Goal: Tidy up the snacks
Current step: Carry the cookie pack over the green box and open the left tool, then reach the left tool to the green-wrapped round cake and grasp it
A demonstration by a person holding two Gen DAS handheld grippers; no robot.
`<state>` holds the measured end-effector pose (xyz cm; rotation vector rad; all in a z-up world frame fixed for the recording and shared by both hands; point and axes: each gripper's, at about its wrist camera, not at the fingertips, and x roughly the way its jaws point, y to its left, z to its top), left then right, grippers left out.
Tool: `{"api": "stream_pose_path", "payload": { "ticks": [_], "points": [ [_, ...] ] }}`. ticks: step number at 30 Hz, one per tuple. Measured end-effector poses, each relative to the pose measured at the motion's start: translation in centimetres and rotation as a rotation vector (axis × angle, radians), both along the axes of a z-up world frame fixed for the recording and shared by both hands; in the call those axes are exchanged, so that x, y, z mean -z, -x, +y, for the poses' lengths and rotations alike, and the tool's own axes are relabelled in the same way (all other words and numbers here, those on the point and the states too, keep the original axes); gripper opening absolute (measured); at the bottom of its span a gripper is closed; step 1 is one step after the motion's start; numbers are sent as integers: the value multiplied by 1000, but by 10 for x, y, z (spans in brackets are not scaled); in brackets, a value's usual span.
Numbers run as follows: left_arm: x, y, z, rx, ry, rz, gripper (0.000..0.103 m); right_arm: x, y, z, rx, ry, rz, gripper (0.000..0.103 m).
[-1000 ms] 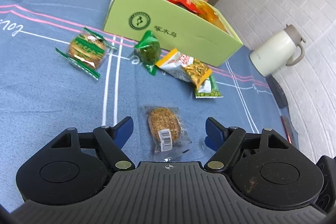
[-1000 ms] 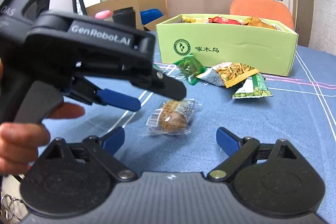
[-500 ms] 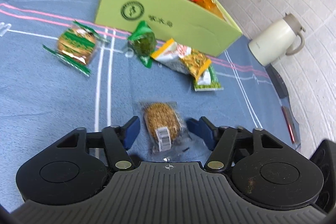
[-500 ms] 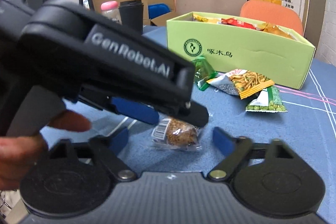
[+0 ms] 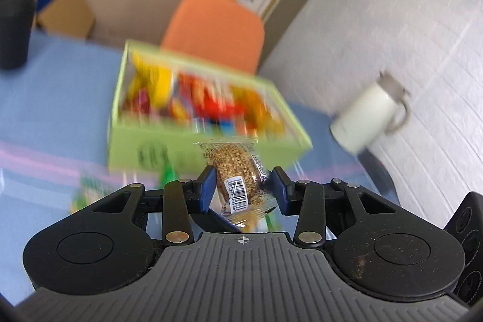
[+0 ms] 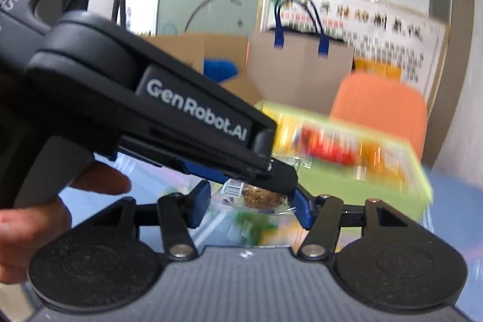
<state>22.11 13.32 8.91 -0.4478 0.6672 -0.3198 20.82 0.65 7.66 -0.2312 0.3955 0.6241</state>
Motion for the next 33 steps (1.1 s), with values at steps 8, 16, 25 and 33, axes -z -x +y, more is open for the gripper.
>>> {"api": "stream_pose_path", "payload": {
  "ticks": [8, 16, 25, 33],
  "points": [
    [-3, -85, 28, -87, -24, 28, 20, 7, -90, 26, -36, -27, 32, 63],
    [9, -97, 47, -111, -10, -5, 44, 7, -102, 16, 1, -68, 31, 78],
    [20, -19, 94, -160, -31, -60, 61, 14, -9, 0, -95, -106, 68, 93],
    [84, -19, 114, -113, -7, 208, 40, 78, 10, 59, -213, 43, 295, 93]
  ]
}}
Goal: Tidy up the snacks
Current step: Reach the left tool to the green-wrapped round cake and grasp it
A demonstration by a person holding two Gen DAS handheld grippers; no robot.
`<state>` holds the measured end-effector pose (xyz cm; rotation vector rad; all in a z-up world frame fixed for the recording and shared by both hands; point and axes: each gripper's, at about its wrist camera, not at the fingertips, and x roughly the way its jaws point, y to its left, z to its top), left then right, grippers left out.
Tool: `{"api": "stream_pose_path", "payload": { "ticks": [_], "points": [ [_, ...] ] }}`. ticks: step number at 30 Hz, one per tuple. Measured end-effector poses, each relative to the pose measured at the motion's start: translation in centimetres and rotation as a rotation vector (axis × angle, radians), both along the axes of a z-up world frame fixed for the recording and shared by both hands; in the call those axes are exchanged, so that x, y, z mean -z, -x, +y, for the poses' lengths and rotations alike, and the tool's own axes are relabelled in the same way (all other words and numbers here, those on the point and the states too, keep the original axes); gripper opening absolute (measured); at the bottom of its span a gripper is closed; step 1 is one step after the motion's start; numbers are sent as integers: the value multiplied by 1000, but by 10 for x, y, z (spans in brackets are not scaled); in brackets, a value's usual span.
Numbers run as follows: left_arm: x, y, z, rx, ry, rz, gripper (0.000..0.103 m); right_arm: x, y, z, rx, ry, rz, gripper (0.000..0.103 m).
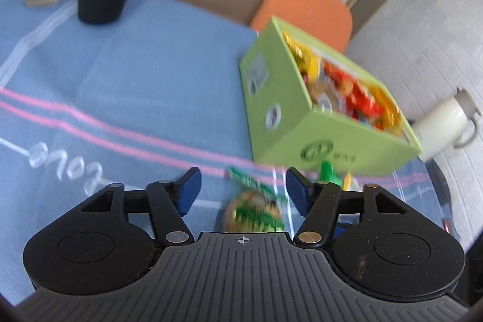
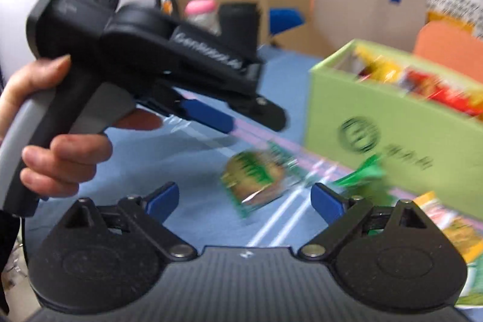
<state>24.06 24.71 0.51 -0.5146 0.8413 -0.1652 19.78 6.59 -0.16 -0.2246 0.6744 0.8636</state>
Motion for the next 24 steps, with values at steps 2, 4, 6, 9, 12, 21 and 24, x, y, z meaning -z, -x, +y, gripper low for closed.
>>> {"api": "stream_pose_path", "payload": {
  "ticks": [2, 4, 6, 9, 12, 21, 24],
  "points": [
    [4, 0, -4, 54, 8, 15, 35, 4, -7, 10, -17, 16, 21, 93],
    [7, -1, -10, 105, -6, 33, 29, 6, -11, 18, -14, 27, 19, 93],
    [7, -1, -15, 122, -38, 27, 28, 5, -12, 25, -11, 47, 9, 94],
    [7, 10, -25, 137, -71, 32, 27, 1, -3, 20, -6, 43, 9, 94],
    [5, 26, -40, 165, -50, 28, 27, -2, 13, 9, 20, 54, -29, 94],
    [8, 68, -125, 229, 45, 28, 29, -7, 62, -74, 96, 125, -91, 93],
    [10, 73, -142, 194, 39, 37, 35, -6, 64, -98, 159, 95, -54, 93]
  ]
}}
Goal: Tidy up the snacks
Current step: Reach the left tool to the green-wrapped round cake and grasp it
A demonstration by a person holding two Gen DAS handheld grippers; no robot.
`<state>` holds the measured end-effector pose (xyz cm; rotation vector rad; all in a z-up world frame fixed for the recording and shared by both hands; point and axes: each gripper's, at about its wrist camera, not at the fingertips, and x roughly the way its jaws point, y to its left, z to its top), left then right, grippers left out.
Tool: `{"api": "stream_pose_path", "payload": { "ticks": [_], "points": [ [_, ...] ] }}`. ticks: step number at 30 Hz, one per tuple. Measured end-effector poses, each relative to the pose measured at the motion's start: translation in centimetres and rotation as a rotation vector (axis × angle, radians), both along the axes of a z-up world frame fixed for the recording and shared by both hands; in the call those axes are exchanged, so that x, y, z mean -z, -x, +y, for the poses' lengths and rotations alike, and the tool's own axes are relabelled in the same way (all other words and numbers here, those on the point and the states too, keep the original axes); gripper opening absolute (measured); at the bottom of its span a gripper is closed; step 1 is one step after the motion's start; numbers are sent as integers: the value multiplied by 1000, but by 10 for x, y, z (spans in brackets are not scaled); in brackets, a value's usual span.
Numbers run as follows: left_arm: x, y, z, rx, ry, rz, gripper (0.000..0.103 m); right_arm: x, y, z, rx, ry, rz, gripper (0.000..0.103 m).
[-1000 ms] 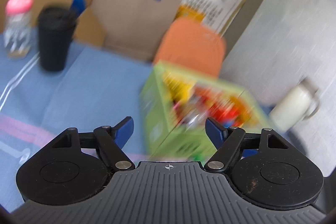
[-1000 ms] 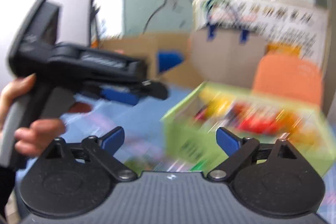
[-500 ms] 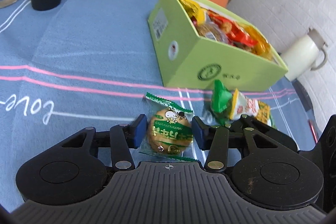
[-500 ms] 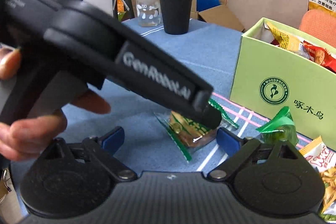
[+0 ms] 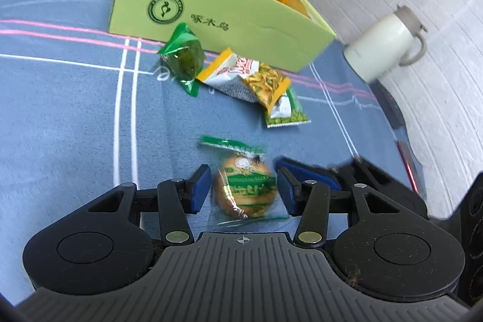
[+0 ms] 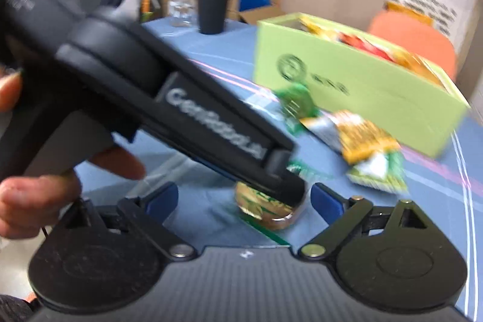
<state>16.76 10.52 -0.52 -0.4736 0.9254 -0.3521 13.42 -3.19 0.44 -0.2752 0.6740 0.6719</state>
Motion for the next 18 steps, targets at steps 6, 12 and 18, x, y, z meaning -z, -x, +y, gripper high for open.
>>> {"api": "stream_pose_path", "payload": {
  "ticks": [6, 12, 18],
  "points": [
    [-11, 15, 7, -119, 14, -4, 68, 3, 8, -30, 132, -147, 55, 93],
    [-15, 16, -4, -114, -30, 2, 71, 13, 17, -29, 207, -170, 55, 94],
    [-13, 9, -10, -74, -29, 16, 69, 15, 23, -28, 205, -163, 39, 94]
  ]
}}
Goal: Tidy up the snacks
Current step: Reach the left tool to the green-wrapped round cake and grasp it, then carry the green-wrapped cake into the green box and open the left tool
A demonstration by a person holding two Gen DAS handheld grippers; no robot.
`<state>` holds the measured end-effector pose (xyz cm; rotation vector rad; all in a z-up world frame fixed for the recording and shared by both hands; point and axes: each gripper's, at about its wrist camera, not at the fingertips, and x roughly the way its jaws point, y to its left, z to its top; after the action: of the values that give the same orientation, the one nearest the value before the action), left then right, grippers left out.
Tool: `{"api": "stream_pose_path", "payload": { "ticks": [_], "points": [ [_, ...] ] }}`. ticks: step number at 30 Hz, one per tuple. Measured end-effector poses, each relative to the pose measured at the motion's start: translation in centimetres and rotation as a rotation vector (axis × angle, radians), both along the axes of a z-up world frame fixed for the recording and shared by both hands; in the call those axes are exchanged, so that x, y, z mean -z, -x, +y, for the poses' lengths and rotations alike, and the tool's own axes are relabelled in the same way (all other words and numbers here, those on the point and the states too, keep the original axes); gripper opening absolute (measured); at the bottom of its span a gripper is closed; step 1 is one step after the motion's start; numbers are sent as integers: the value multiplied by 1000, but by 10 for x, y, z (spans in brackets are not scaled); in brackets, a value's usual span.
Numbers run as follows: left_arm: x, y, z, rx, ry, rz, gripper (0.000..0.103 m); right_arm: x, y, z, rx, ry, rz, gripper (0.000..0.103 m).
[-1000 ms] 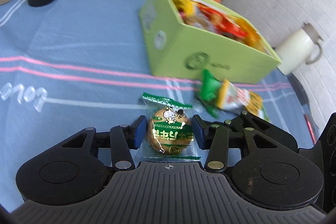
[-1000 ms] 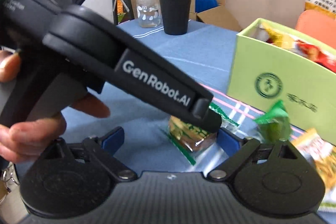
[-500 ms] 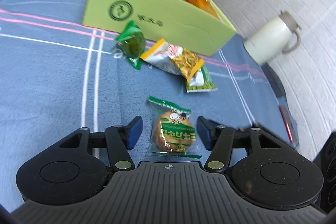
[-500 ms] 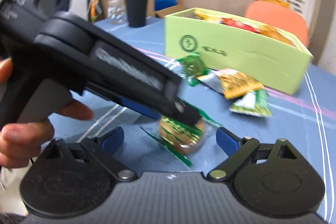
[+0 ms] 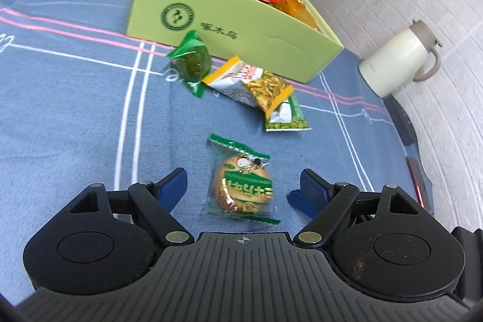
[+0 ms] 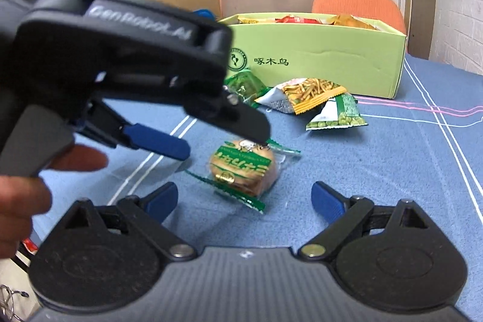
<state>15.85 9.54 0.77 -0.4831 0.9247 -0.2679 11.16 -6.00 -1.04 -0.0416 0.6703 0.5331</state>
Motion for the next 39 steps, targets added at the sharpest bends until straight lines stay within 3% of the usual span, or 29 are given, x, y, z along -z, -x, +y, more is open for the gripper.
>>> {"api": "stream_pose_path", "payload": {
  "ticks": [4, 11, 19, 25, 35, 38, 39],
  "points": [
    [0, -9, -2, 27, -24, -1, 68, -2, -2, -8, 3, -99, 25, 93],
    [5, -16, 5, 50, 6, 9, 60, -7, 1, 8, 0, -51, -18, 93],
    [1, -20, 14, 91, 19, -4, 58, -6, 5, 18, -14, 31, -47, 93],
    [8, -22, 4, 131, 35, 11, 51, -5, -2, 13, 13, 5, -26, 79],
    [13, -20, -5, 158, 22, 14, 44, 3, -6, 22, -4, 25, -40, 85],
    [13, -13, -12, 157, -29, -17, 29, 6, -2, 23, 9, 48, -73, 77],
    [14, -11, -12, 143, -42, -18, 14, 6, -2, 20, 15, 45, -72, 75]
  ]
}}
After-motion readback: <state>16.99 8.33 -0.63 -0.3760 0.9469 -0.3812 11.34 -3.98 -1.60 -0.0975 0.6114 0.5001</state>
